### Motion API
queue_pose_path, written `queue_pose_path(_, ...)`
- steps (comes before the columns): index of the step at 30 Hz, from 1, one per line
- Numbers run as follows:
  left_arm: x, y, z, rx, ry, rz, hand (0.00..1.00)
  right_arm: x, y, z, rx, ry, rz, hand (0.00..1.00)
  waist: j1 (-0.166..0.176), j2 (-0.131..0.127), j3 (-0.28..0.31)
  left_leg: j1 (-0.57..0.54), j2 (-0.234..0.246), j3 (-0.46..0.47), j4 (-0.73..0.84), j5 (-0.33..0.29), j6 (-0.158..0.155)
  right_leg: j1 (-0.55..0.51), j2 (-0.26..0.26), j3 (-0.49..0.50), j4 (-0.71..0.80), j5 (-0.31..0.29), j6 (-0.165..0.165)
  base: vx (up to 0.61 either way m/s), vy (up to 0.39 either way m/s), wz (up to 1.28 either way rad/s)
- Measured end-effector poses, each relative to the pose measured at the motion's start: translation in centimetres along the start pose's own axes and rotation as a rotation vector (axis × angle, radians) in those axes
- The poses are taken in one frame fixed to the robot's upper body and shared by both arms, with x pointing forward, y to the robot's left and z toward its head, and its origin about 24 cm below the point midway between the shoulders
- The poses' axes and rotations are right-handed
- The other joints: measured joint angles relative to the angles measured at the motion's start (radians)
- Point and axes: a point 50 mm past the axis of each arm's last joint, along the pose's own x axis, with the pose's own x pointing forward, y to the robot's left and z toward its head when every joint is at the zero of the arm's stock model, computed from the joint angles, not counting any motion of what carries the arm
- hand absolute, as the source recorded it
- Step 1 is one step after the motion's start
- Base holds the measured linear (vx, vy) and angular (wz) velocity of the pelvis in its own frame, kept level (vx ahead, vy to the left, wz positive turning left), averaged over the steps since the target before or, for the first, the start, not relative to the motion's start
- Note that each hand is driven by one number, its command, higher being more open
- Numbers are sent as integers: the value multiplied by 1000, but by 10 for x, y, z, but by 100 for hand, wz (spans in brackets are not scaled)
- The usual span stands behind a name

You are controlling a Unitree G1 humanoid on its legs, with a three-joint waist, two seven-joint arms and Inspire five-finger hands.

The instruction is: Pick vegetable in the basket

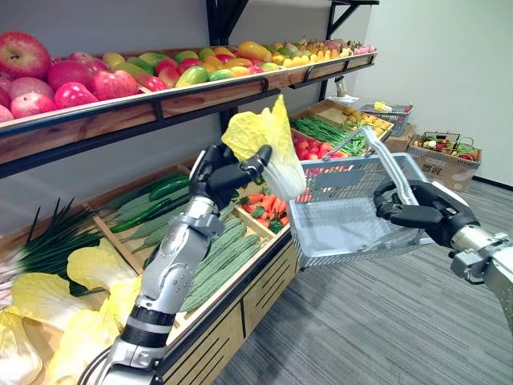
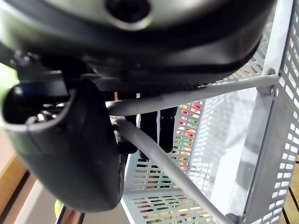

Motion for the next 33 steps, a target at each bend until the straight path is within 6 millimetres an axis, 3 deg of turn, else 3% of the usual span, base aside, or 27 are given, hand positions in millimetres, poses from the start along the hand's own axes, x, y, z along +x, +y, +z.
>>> queue_pose_path(8, 5, -7, 1, 41, -1, -21, 0, 6, 15, -12, 19, 79, 110, 0, -3, 0, -8, -5, -10, 1, -4, 4, 6, 1, -9, 5, -19, 14, 3, -1, 9, 0)
queue_pose_path(18, 4, -3, 5, 181, -23, 6, 0, 6, 16, -16, 38, 130, 106, 0, -5, 0, -10, -9, -13, 0, -4, 5, 8, 2, -13, 6, -31, 22, 3, 0, 0, 0)
queue_pose_path(25, -1, -2, -2, 389, 32, -98, 0, 6, 24, -4, 4, 89, 139, 0, -9, 0, -9, -9, -12, 2, -3, 5, 8, 2, -13, 6, -33, 24, 3, 0, 0, 0)
queue_pose_path(33, -11, -2, -27, 496, 147, -167, 0, 3, 42, 19, -62, 4, 234, 0, -23, 0, -9, -12, -9, 10, 2, 4, 7, 2, -12, 12, -43, 33, 4, 2, 2, -1)
